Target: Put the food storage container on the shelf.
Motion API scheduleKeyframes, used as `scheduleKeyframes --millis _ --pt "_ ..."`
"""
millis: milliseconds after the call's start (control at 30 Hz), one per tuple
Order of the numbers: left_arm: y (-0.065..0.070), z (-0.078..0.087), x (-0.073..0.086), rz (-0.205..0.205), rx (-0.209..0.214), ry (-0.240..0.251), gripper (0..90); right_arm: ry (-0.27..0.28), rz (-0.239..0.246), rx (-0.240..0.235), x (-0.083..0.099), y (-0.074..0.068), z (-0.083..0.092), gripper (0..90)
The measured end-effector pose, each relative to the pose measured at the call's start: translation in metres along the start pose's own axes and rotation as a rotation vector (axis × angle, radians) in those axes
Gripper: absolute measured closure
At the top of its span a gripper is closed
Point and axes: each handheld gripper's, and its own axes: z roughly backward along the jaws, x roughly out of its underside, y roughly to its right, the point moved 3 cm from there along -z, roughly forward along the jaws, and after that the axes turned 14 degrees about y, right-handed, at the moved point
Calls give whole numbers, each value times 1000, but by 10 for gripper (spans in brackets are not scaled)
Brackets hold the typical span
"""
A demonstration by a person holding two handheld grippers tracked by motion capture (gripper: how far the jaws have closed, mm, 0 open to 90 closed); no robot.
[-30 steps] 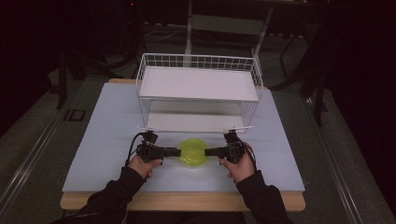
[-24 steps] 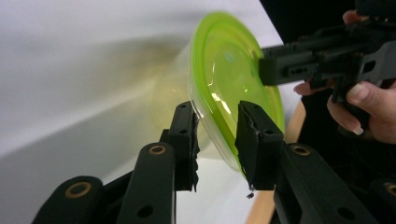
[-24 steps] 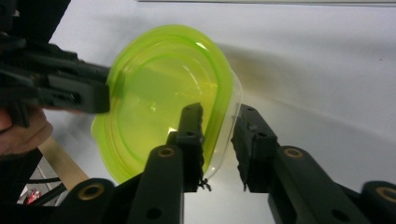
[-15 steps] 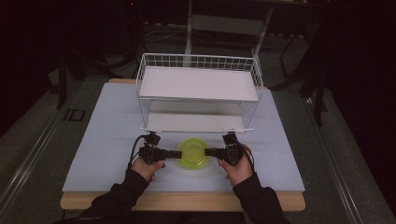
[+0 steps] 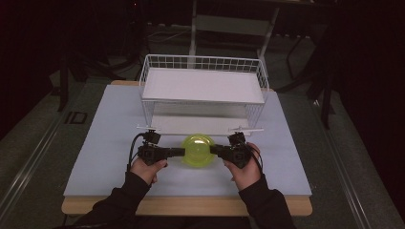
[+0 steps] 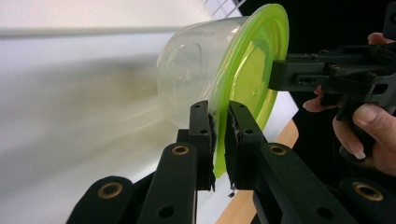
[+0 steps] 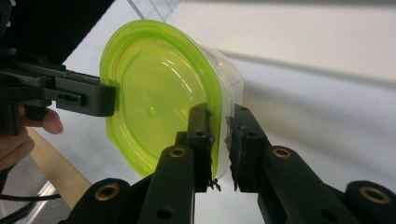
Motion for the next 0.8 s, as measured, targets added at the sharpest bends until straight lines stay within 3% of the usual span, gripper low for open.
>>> scheduleKeyframes --millis 200,467,800 --pt "15 11 -17 -21 16 39 827 63 44 -7 -20 -12 13 797" --pt "36 22 -45 -60 27 83 828 125 55 -20 -50 -23 28 797" --pt "52 26 -80 -76 33 123 829 185 72 -11 -85 -29 36 797"
